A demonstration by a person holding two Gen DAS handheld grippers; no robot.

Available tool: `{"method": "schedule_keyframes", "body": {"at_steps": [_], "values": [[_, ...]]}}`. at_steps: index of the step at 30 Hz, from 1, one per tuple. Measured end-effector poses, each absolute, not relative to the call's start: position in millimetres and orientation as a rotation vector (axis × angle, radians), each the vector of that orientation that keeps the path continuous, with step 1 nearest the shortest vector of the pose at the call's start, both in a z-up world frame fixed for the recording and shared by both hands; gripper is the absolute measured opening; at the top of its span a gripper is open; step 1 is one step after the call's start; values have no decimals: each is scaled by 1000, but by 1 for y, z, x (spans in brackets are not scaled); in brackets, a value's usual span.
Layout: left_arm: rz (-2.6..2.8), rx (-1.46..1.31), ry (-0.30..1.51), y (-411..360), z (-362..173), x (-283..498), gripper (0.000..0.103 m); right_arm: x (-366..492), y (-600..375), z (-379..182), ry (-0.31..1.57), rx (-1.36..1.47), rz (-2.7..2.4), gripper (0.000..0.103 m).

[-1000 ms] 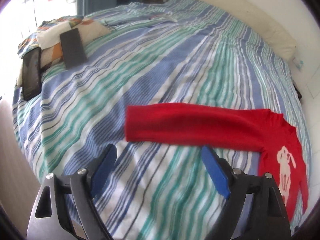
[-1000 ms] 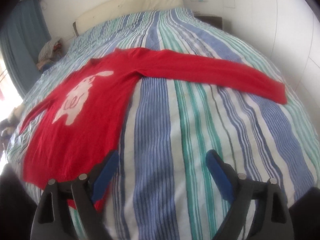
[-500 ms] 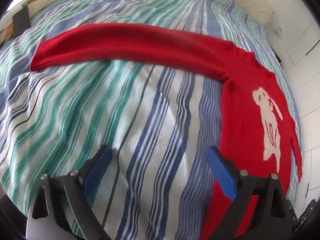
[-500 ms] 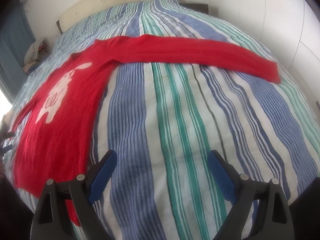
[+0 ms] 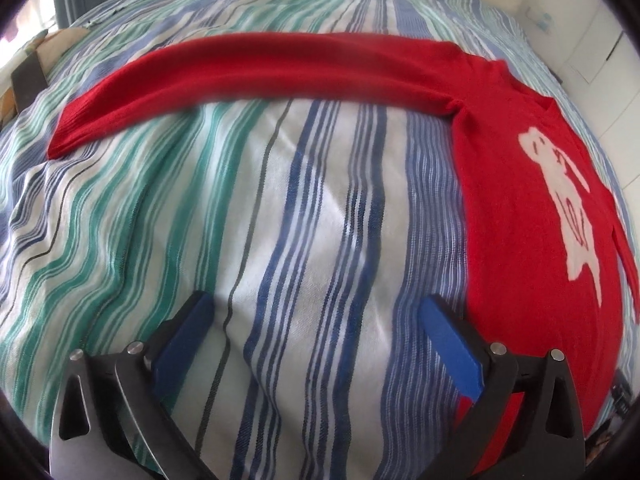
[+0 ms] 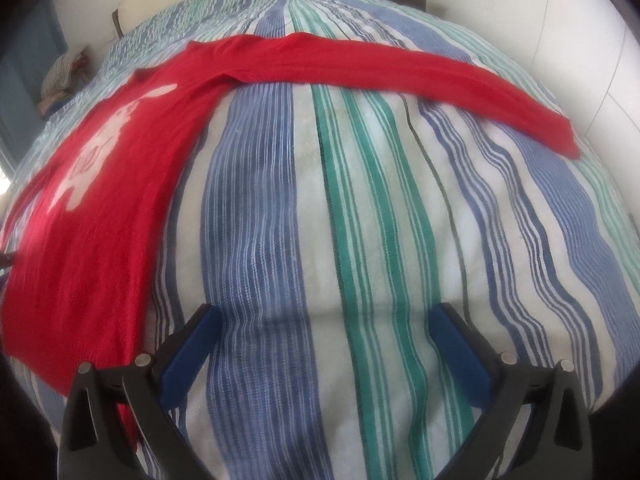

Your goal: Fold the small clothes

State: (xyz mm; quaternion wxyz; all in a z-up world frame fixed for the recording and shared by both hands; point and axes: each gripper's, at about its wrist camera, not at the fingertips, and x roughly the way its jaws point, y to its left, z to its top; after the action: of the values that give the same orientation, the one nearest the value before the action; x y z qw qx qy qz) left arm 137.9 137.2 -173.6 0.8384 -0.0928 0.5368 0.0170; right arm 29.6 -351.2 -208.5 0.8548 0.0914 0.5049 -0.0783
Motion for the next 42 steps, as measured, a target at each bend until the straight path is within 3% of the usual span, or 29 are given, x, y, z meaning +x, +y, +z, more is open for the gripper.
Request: {"method": "schedule_keyframes", "body": {"at_steps": [42], "values": [[45,-67,1136,116,-179,141,103,31,-345,-211,1058,145,-191,103]]}}
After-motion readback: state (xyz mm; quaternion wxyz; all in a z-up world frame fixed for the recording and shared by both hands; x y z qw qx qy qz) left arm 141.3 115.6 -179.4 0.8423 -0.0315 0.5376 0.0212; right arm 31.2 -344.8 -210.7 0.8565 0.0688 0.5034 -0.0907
